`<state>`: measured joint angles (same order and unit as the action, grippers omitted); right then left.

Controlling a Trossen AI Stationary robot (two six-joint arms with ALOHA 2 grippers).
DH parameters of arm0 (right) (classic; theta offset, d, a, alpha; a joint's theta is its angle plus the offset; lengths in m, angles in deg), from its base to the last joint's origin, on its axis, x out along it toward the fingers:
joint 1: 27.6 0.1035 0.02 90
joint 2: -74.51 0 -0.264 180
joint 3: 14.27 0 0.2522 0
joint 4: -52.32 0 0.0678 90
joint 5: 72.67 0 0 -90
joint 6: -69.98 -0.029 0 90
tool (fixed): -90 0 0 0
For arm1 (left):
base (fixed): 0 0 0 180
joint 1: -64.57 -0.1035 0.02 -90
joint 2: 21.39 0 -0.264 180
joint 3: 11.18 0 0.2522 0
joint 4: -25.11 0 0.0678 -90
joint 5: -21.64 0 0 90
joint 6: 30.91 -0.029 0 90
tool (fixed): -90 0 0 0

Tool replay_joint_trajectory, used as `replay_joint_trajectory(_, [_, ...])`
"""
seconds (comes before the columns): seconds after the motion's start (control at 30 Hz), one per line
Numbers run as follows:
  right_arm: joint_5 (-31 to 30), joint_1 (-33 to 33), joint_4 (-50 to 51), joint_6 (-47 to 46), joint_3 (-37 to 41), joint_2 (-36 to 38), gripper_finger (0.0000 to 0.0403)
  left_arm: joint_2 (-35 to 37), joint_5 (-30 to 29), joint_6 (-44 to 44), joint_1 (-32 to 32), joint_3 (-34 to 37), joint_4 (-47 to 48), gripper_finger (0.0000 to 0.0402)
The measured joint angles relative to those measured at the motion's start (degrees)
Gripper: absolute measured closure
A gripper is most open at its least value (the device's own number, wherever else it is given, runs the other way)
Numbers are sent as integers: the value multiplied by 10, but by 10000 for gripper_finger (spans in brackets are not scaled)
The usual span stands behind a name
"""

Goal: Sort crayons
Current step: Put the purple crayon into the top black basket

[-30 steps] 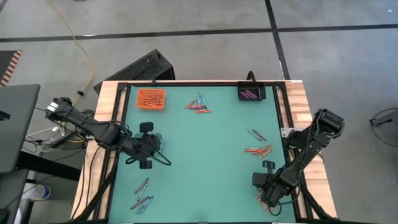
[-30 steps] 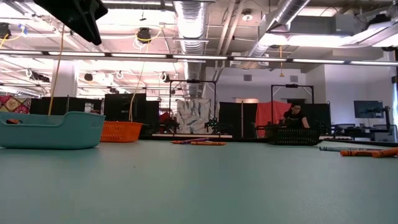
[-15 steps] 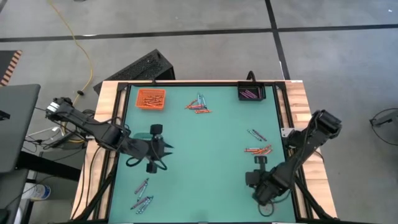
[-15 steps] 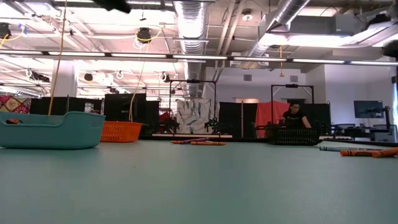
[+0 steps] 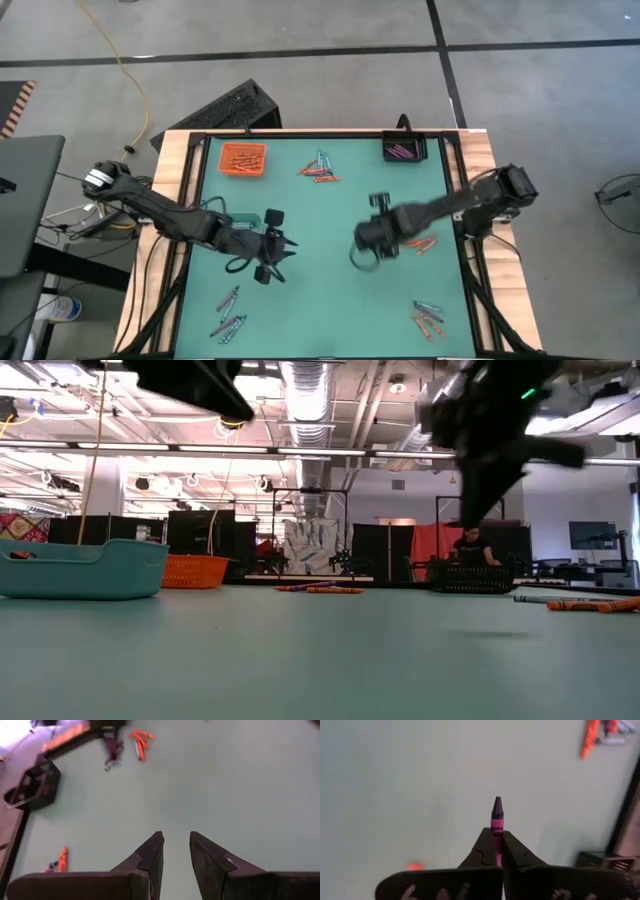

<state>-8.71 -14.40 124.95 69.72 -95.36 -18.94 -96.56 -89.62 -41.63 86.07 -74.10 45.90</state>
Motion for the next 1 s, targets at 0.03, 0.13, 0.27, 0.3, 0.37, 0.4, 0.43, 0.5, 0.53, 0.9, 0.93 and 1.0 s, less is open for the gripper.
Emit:
replay_joint_trajectory(0.03, [0, -26, 0, 29, 0, 0, 400, -14, 0, -3, -1, 0, -6, 317])
replay_joint_trajectory(0.13, [-2, -103, 0, 115, 0, 0, 400, -59, -2, -18, -4, 0, -37, 317])
replay_joint_trajectory(0.27, [-2, -201, -2, 216, 0, 1, 400, -111, -2, -36, -7, 0, -93, 317])
replay_joint_trajectory(0.3, [-2, -226, -3, 236, 0, 1, 400, -123, -2, -39, -8, 0, -106, 317])
replay_joint_trajectory(0.37, [-2, -272, -7, 273, 0, 1, 400, -141, -2, -47, -10, 0, -130, 317])
replay_joint_trajectory(0.4, [-1, -293, -9, 288, 0, 1, 400, -148, -2, -51, -12, 0, -141, 317])
replay_joint_trajectory(0.43, [1, -315, -10, 303, 0, 1, 400, -155, -2, -53, -14, 0, -154, 317])
replay_joint_trajectory(0.5, [3, -358, -12, 331, 0, 1, 400, -167, 3, -56, -19, 0, -173, 317])
replay_joint_trajectory(0.53, [4, -377, -14, 342, 0, 1, 400, -171, 10, -56, -21, 0, -181, 317])
replay_joint_trajectory(0.9, [77, -560, -85, 465, -1, 1, 400, -188, 61, -53, -37, 0, -216, 317])
replay_joint_trajectory(0.93, [93, -573, -95, 473, -1, 1, 400, -188, 65, -54, -37, 0, -221, 317])
replay_joint_trajectory(1.0, [113, -598, -115, 480, -1, 1, 400, -188, 78, -53, -37, 1, -226, 317])
